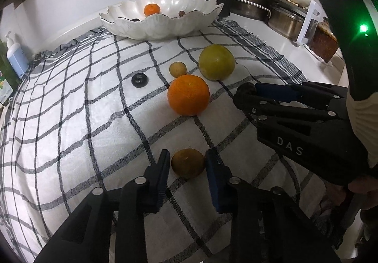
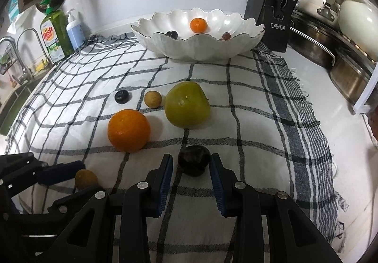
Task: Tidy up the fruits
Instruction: 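Grasp a brown round fruit with the left tool while the right grasps a dark plum, then lift and carry the brown fruit and the dark plum over the bowl with both tools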
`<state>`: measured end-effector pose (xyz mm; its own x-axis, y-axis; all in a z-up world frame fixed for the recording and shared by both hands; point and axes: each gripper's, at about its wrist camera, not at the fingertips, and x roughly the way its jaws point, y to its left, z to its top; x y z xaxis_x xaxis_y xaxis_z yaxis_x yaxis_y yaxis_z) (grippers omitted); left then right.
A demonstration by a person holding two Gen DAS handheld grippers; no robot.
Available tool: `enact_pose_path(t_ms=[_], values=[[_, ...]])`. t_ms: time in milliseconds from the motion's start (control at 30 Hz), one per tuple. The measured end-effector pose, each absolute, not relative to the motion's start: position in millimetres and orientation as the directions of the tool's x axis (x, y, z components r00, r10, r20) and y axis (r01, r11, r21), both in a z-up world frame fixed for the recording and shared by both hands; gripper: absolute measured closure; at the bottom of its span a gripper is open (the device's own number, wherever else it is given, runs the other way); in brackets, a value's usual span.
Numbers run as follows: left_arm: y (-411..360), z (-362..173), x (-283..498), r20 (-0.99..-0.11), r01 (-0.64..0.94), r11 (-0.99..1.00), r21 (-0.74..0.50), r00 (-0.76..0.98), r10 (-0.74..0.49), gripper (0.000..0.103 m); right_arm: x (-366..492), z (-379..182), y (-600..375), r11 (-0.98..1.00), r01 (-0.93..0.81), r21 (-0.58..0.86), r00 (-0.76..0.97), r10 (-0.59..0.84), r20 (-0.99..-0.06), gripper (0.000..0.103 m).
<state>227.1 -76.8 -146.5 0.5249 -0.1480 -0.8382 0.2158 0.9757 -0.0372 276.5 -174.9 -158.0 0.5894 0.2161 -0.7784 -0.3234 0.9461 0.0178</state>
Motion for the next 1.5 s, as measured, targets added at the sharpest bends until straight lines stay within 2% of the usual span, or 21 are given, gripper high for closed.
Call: enact_pose_path(t_ms=[467, 800, 1500], values=[[-73.2, -139.1, 228.5, -0.822, 0.206, 0.977, -0.045, 0.548, -0.154, 0.075, 271.7, -155.1, -175.9, 0.95, -0.312, 0.004, 0.601, 0.201, -0.774, 0.076], [-67.4, -125.4, 229.2, -0.792, 0.192, 0.981, -0.042, 0.592, -0.15, 0.075, 262.6, -142.2, -175.2, 0.955, -0.298, 0.001, 0.625, 0.196, -0.756, 0.076], [-43.3, -79.0, 236.2, -0.684, 0.237, 0.97, -0.048, 0.7, -0.205, 0.075, 244.1, -92.6, -158.0, 0.969, -0.248, -0.011, 0.723, 0.177, -0.668, 0.076]])
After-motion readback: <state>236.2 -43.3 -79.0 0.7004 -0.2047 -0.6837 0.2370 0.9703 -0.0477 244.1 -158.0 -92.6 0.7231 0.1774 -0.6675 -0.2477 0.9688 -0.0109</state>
